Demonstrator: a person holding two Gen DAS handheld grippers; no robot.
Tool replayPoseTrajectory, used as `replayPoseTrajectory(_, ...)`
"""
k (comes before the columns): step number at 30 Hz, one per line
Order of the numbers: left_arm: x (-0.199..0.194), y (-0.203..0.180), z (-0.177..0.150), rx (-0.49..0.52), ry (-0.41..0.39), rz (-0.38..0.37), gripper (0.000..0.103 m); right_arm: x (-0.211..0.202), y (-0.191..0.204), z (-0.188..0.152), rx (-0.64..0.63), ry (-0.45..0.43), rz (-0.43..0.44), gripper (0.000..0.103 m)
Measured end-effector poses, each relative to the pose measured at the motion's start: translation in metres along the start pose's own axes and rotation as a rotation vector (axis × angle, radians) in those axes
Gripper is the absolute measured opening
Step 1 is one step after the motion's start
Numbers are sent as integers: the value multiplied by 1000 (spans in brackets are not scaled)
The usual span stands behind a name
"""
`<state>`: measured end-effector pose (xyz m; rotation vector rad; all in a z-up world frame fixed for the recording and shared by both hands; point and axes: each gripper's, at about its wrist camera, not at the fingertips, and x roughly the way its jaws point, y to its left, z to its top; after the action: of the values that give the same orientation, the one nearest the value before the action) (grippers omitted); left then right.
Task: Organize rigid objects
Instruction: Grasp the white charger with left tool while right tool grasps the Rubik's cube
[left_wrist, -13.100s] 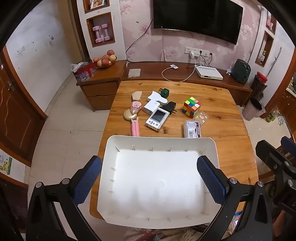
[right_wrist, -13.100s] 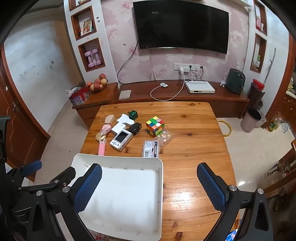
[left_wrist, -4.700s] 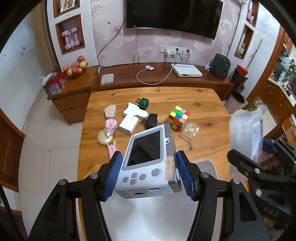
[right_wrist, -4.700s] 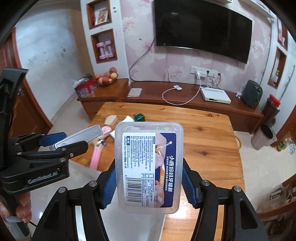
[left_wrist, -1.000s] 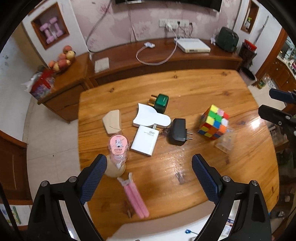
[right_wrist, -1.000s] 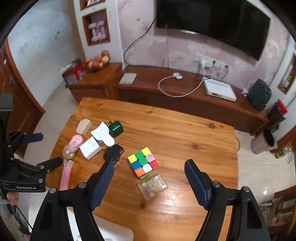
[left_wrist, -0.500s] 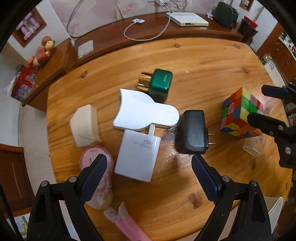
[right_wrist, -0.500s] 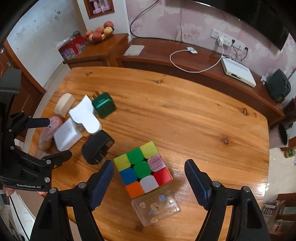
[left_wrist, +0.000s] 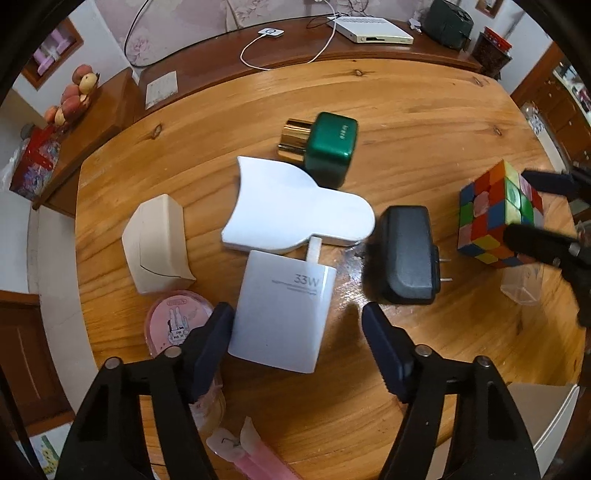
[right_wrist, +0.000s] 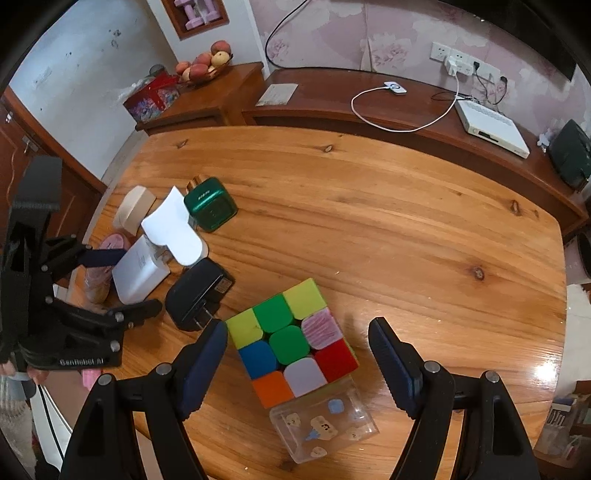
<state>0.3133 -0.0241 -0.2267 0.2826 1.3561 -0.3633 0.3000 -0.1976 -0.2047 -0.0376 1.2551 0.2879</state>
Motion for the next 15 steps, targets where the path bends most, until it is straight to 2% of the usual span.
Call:
replayPoseTrajectory(4, 3, 6, 4, -27, 12, -25, 54, 7, 2, 0, -17, 25, -15, 79)
replayPoseTrajectory(13, 11, -3, 11, 3, 39, 5, 53, 23, 4, -3, -22, 75, -28, 79)
replayPoseTrajectory(15, 11, -3, 11, 1, 41, 14, 54, 26, 4, -4, -23, 82, -32, 75)
